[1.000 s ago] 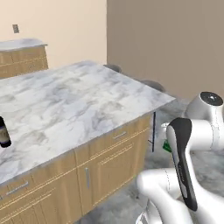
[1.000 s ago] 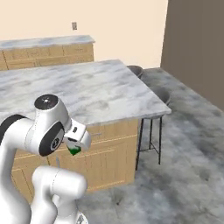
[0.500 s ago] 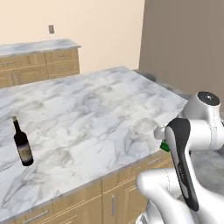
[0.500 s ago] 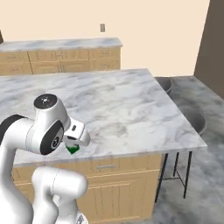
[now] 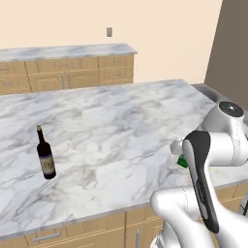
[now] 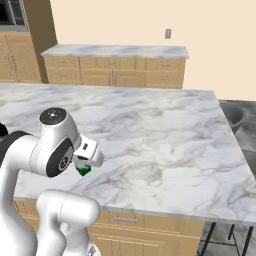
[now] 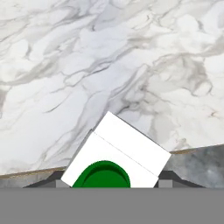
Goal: Move the drinks to the dining counter.
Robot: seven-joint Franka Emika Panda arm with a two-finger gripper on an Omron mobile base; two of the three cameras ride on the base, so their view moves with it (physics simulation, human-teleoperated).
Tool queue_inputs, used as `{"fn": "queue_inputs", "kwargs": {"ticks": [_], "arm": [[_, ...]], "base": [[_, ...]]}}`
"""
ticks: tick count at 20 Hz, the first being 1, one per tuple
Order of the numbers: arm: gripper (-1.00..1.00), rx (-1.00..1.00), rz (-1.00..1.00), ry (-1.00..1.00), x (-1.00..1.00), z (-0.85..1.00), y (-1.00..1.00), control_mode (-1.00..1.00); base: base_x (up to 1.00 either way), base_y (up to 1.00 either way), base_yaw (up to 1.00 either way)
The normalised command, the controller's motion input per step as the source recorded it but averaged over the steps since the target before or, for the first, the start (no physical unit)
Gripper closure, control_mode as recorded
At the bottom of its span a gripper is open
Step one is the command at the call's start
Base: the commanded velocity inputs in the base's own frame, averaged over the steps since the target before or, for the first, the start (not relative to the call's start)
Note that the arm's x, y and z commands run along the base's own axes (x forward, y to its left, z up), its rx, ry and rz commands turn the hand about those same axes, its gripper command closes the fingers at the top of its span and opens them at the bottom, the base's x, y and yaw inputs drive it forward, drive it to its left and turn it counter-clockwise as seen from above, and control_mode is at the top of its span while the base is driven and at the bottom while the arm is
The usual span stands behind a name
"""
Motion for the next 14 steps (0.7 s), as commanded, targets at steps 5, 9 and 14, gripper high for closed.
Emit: {"fn": "queue_inputs", "kwargs": {"ticks": [5, 9, 14], "arm": [[1.00, 0.00, 0.00, 0.00, 0.00, 0.00, 0.00, 1.00], [1.00, 0.00, 0.00, 0.00, 0.00, 0.00, 0.00, 1.00], [1.00, 0.00, 0.05, 0.09, 0.89, 0.01, 0.53, -1.00]], "base": [[0.00, 0.00, 0.00], [0.00, 0.00, 0.00], [0.00, 0.00, 0.00]]}}
